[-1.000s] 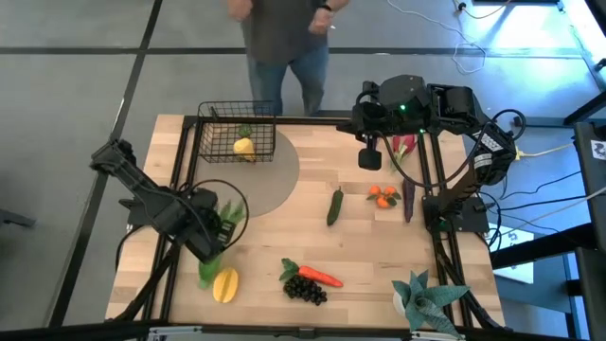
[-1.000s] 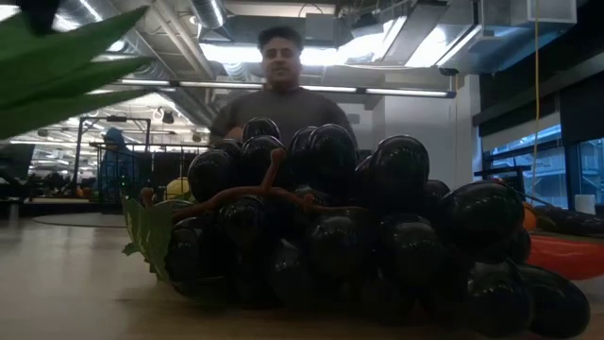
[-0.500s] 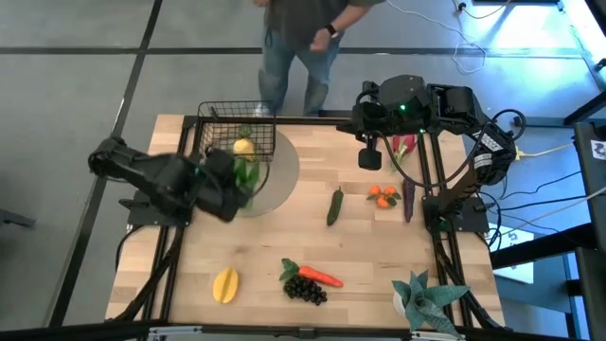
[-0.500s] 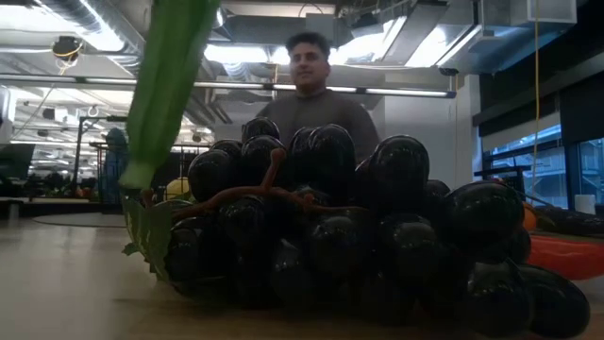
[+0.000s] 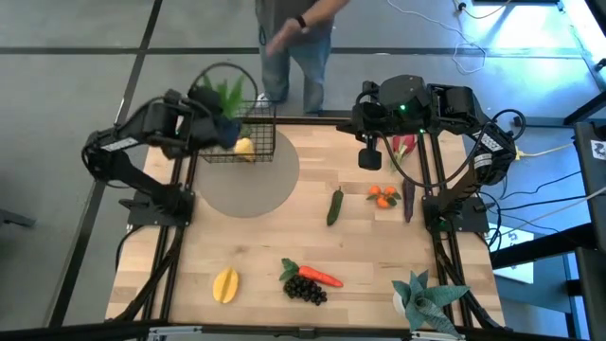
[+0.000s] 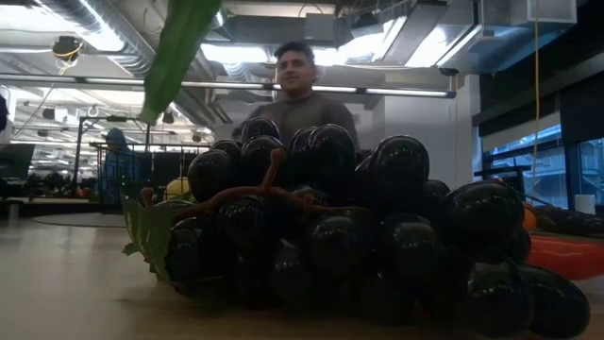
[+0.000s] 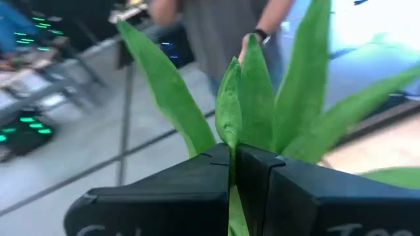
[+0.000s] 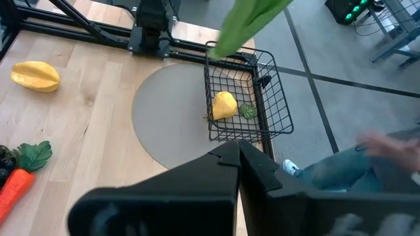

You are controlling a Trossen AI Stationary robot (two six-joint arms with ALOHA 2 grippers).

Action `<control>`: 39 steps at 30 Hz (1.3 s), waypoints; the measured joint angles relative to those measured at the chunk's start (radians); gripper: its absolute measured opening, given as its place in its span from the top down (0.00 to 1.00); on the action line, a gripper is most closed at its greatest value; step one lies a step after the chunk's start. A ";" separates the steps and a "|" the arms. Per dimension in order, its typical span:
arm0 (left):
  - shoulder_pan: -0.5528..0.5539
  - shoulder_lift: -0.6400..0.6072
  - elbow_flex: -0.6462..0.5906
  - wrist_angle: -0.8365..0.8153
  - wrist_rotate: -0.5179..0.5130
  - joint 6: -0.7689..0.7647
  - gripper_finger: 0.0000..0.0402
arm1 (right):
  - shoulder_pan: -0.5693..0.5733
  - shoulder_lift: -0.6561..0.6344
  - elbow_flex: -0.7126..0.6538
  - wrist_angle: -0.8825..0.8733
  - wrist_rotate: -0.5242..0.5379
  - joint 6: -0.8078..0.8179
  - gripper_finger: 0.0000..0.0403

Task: Build produce basket
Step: Put the green aloe vera into the wire basket

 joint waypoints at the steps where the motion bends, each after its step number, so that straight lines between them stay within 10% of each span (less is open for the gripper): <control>1: 0.029 0.000 0.000 0.004 -0.003 0.024 1.00 | 0.000 0.000 0.000 0.000 0.000 0.000 1.00; 15: 0.336 0.002 -0.224 0.255 0.054 0.182 1.00 | 0.000 0.000 0.000 0.000 0.000 0.000 1.00; 27: 0.417 0.002 -0.447 0.989 0.308 0.650 1.00 | 0.000 0.000 0.000 0.000 0.000 0.003 1.00; 39: 0.479 0.003 -0.447 1.160 0.425 0.789 1.00 | 0.000 0.000 0.000 0.000 0.000 0.049 1.00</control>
